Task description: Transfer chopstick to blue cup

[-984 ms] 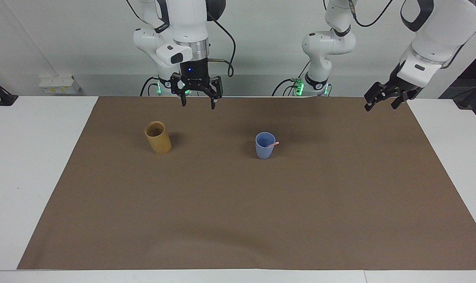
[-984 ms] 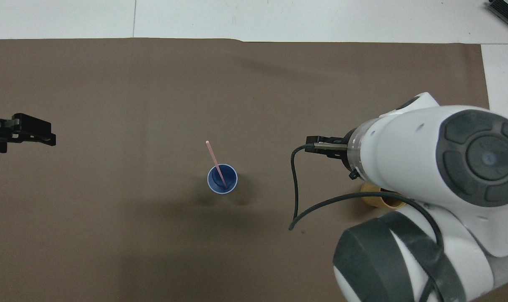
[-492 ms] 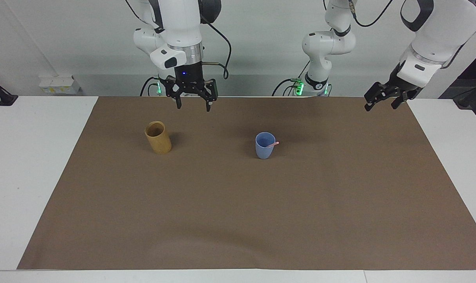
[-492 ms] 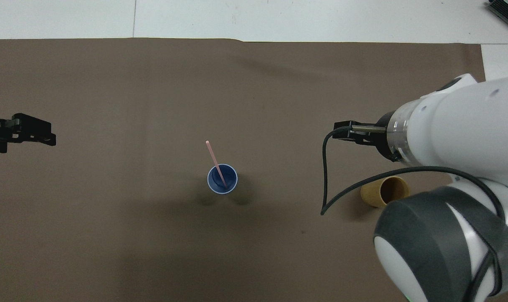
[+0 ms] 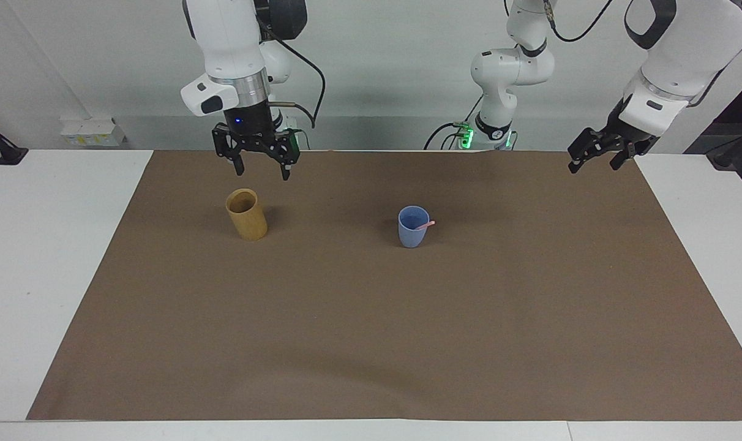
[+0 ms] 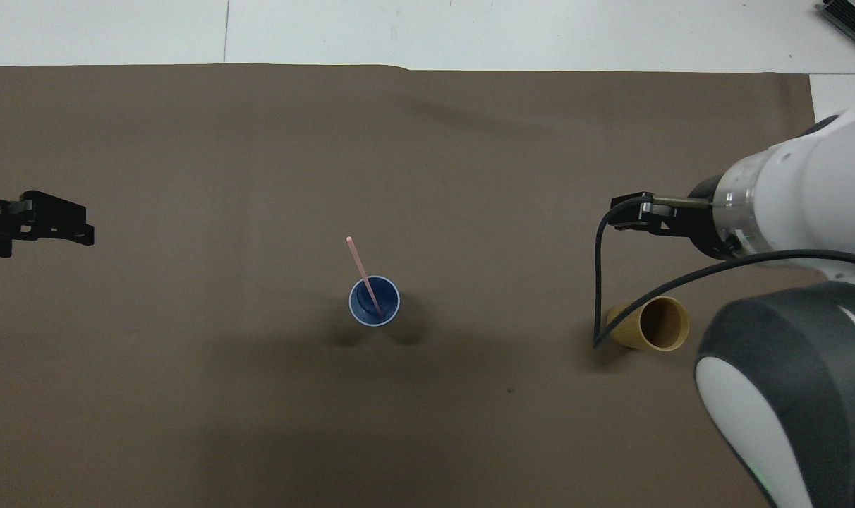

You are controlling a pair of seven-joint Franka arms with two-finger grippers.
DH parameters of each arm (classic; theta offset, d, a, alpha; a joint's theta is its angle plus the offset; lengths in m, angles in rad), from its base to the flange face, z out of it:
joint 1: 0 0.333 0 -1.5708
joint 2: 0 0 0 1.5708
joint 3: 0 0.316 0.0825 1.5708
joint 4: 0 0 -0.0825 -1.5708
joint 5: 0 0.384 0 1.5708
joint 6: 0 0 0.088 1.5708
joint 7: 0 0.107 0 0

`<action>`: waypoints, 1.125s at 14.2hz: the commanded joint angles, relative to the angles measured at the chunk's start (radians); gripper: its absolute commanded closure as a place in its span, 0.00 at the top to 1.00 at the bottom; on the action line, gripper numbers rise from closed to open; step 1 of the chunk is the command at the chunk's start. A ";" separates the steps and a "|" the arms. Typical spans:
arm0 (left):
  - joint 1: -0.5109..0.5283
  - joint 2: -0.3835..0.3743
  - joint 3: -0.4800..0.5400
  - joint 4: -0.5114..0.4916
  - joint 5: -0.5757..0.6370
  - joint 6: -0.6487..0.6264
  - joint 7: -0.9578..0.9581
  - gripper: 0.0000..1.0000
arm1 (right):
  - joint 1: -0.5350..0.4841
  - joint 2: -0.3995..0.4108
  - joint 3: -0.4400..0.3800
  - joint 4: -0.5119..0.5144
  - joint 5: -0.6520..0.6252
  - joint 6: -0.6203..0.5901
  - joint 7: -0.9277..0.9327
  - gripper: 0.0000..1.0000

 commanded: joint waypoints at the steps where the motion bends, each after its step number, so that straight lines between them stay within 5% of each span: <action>1: 0.015 -0.004 -0.007 0.010 0.003 -0.019 0.005 1.00 | 0.075 0.003 -0.112 0.037 0.019 -0.063 -0.050 1.00; 11: 0.015 -0.004 -0.007 0.010 0.001 -0.019 0.003 1.00 | -0.005 -0.004 -0.121 0.140 0.012 -0.340 -0.134 1.00; 16: 0.015 -0.004 -0.007 0.010 0.001 -0.019 0.003 1.00 | 0.009 0.026 -0.129 0.184 0.017 -0.347 -0.157 1.00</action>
